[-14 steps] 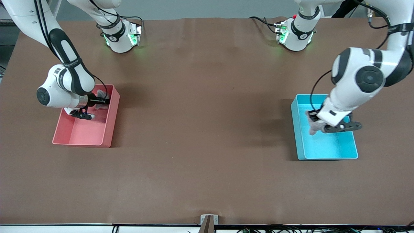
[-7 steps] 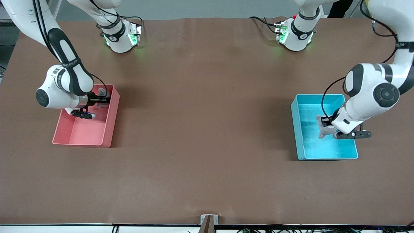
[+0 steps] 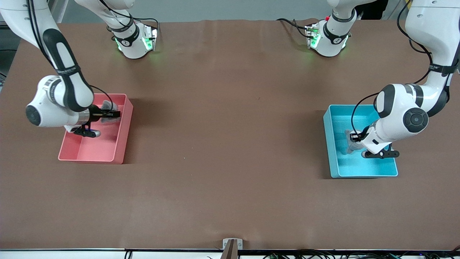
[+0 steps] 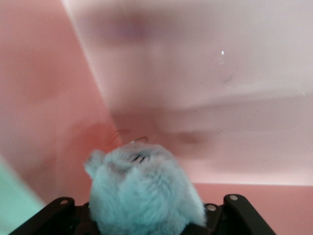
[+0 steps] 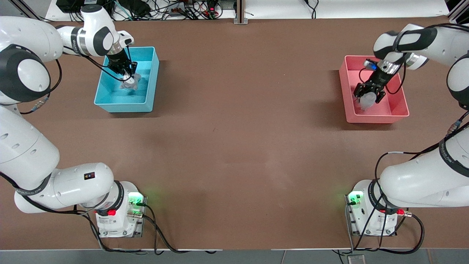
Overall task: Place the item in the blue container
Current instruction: 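Open the left gripper to drop the plush into the blue box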
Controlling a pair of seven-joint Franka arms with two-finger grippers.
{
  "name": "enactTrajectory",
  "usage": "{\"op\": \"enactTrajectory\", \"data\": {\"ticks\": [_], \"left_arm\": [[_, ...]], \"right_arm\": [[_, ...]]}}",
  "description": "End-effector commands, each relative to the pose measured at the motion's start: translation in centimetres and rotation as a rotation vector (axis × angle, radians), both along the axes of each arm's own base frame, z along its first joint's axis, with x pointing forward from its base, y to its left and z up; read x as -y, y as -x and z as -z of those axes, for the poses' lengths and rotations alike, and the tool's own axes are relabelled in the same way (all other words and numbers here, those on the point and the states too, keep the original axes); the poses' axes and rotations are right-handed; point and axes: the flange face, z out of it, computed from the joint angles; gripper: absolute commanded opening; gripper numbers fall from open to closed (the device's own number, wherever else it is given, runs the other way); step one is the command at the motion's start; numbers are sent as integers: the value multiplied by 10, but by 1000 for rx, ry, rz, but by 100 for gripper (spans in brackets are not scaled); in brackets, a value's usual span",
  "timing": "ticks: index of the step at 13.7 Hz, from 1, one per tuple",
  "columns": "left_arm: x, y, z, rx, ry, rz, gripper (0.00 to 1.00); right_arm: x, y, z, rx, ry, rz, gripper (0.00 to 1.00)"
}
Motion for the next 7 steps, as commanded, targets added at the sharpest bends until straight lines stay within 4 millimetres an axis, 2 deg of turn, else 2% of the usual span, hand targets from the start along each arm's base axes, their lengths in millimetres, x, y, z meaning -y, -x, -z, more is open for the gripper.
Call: {"op": "enactTrajectory", "data": {"ticks": [1, 3, 4, 5, 7], "left_arm": [[-4, 9, 9, 9, -2, 18, 20], [-5, 10, 14, 3, 0, 17, 25], [-5, 11, 14, 1, 0, 17, 27], [-3, 10, 12, 5, 0, 18, 35], [-2, 8, 2, 15, -5, 23, 84]], "right_arm": [[10, -24, -46, -8, -11, -4, 5], [7, -41, -77, -40, 53, 10, 5], [0, -49, -92, -59, 76, 26, 5], [-10, -55, -107, -74, 87, 33, 5], [-35, -63, -122, -93, 120, 67, 5]]}}
